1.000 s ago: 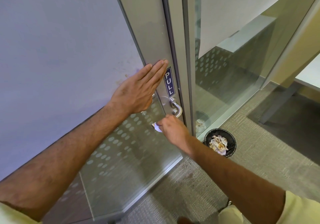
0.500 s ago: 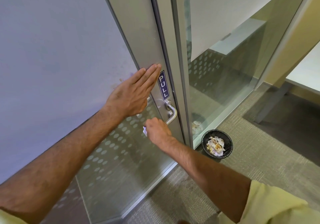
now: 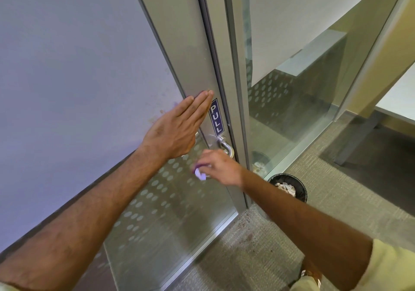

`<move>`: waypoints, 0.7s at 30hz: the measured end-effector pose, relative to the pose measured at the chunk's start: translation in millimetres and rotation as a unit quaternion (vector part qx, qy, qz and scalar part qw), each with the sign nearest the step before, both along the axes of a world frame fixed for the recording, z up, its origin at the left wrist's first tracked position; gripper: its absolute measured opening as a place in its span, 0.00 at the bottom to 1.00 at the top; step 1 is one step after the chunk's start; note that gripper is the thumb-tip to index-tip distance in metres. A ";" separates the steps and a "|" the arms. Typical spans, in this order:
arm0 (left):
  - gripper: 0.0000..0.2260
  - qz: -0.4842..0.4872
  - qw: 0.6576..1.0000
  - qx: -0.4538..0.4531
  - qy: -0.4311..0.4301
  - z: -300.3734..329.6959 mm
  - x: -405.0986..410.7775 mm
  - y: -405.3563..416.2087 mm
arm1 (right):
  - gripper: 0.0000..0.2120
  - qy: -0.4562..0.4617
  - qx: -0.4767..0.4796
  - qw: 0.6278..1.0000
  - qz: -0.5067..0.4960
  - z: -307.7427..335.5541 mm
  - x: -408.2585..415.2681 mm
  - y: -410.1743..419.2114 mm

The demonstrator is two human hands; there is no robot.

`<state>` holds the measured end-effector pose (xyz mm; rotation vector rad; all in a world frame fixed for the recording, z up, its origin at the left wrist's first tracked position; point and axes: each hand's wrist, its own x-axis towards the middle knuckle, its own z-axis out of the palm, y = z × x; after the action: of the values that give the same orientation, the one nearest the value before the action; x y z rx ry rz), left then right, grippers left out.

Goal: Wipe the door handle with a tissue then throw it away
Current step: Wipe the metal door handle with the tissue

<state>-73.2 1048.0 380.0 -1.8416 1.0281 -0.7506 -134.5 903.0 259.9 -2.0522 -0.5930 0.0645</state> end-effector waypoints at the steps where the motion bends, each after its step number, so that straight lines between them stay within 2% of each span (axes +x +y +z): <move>1: 0.38 0.001 1.000 0.000 0.000 0.0 0.4 0.2 | 0.07 0.020 0.100 0.992 -0.079 1.2 -2.3 -5.2; 3: 0.38 0.006 1.000 -0.001 0.004 0.8 0.1 0.3 | 0.08 0.090 0.295 0.921 -0.237 3.3 -2.4 -10.1; 4: 0.38 0.006 1.000 -0.001 0.006 1.5 -0.5 -0.2 | 0.08 0.116 0.352 0.881 -0.294 3.1 0.4 -11.0; 5: 0.38 0.005 1.000 -0.001 0.006 2.1 -1.3 -0.7 | 0.08 0.129 0.369 0.857 -0.336 2.0 4.4 -10.2; 6: 0.39 0.002 1.000 -0.003 0.006 2.4 -2.3 -1.2 | 0.08 0.127 0.357 0.851 -0.363 0.4 9.0 -8.5; 10: 0.40 -0.007 1.000 -0.010 0.005 4.1 -3.7 -2.0 | 0.04 0.090 0.227 0.879 -0.410 -9.6 24.6 7.2; 14: 0.40 -0.003 1.000 -0.002 0.002 3.0 -3.6 -1.6 | 0.08 0.038 0.148 0.885 -0.440 -18.7 32.0 16.8; 18: 0.39 0.000 1.000 0.001 -0.004 4.3 -3.7 -2.5 | 0.08 0.011 0.044 0.919 -0.391 -22.1 29.4 11.7; 21: 0.39 -0.003 1.000 0.001 0.000 2.6 -3.9 -1.7 | 0.08 -0.008 0.029 0.931 -0.365 -19.8 23.9 -4.9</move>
<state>-77.1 1046.3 382.6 -1.8380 1.0339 -0.7532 -110.6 898.1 240.1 -2.0933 0.1854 -0.4030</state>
